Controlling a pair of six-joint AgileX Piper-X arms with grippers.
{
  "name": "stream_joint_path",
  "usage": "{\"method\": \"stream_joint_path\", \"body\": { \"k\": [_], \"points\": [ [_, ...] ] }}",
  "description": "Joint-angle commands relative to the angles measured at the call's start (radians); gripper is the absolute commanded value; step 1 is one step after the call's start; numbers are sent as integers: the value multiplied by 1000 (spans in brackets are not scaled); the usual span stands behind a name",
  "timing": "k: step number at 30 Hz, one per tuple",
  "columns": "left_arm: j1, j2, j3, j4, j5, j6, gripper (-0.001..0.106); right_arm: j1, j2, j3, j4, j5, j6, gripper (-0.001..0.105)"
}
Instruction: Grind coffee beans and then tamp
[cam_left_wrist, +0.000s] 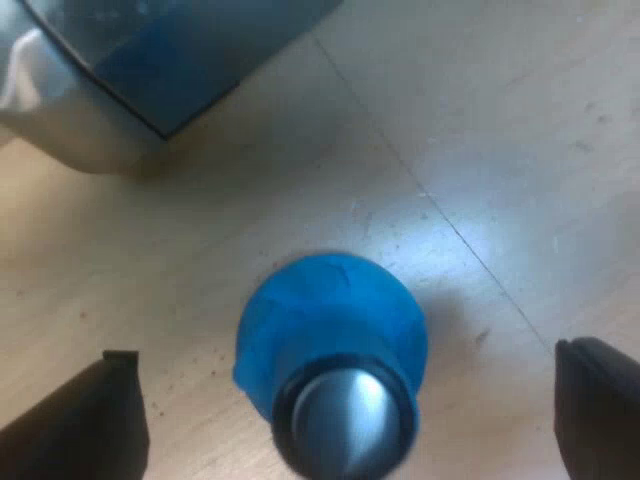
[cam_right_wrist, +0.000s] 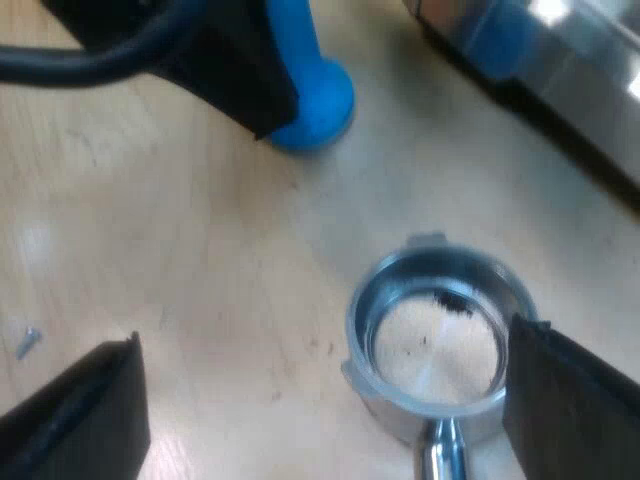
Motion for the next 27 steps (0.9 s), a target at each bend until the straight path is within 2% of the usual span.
{"method": "stream_joint_path", "body": {
  "k": [1, 6, 9, 12, 13, 19, 22, 24, 27],
  "points": [
    [0, -70, -2, 18, -6, -3, 84, 3, -20, -40, 38, -18, -20, 74],
    [0, -262, -20, 48, -45, -7, 84, 3, -89, -119, 192, -15, -14, 74],
    [0, -353, -67, 82, -49, -10, 84, 3, -138, -163, 290, 24, 32, 74],
    [0, -389, -103, 107, -48, -10, 84, 3, -185, -203, 383, 82, 53, 74],
    [0, -419, -146, 125, -50, -14, 84, 1, -202, -223, 432, 111, 57, 74],
    [18, -453, -283, 136, -83, -31, 84, 0, -279, -347, 693, 241, 68, 74],
    [67, -450, -346, 136, -83, -31, 84, -24, -300, -393, 780, 268, 74, 74],
    [152, -440, -392, 144, -46, -29, 84, -97, -301, -422, 836, 268, 116, 74],
    [229, -434, -424, 151, -3, -31, 84, -192, -301, -435, 862, 217, 123, 74]
  ]
}}
